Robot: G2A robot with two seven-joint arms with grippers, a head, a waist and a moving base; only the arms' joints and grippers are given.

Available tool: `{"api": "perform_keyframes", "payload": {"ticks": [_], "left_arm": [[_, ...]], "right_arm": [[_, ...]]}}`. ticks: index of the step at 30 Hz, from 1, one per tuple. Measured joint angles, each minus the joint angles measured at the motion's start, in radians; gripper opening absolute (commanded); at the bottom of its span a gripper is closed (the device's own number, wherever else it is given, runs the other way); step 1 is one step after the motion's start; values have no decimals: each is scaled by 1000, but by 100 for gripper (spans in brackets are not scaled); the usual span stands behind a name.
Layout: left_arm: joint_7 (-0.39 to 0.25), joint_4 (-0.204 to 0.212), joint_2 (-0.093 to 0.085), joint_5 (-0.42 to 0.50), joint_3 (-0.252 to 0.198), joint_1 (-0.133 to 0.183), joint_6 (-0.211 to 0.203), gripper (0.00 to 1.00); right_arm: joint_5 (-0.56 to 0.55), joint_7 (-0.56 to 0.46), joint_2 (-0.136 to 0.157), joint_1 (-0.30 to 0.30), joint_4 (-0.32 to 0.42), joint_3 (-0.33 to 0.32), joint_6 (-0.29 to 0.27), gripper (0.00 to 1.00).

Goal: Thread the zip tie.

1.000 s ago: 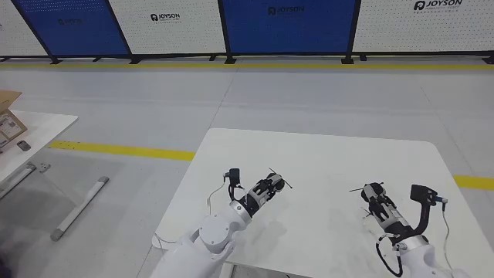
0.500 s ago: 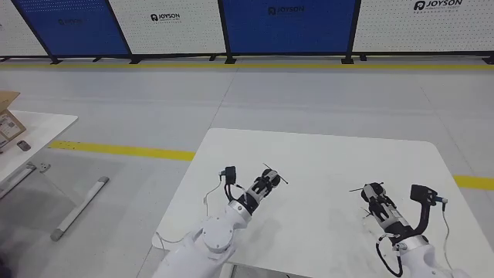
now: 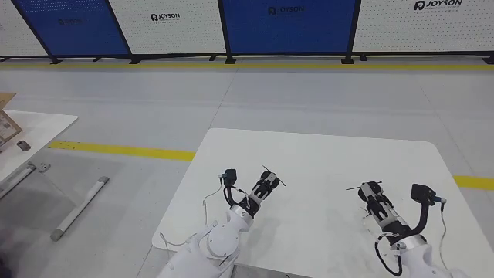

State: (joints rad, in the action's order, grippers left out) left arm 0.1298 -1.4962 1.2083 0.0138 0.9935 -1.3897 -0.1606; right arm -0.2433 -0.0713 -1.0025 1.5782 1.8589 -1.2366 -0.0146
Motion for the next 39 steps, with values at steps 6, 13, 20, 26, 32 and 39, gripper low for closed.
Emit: {"api": "perform_keyframes", "payload": {"ticks": [6,13,20,26,32,39], "left_arm": [[0,0,0,0,0,0,0,0],[0,0,0,0,0,0,0,0],[0,0,0,0,0,0,0,0],[0,0,0,0,0,0,0,0],[0,0,0,0,0,0,0,0],[0,0,0,0,0,0,0,0]], "right_arm": [[-23,120,-40,-49,-3,139,64,0],[-55,189,-71,-105,-49,246,152,0],[-55,188,-71,-105,-48,246,151,0],[-46,197,-73,-99,-48,242,155,0],[13,264,-95,-66,12,258,225,0],[75,352,-143,-104,5,344,359,0]]}}
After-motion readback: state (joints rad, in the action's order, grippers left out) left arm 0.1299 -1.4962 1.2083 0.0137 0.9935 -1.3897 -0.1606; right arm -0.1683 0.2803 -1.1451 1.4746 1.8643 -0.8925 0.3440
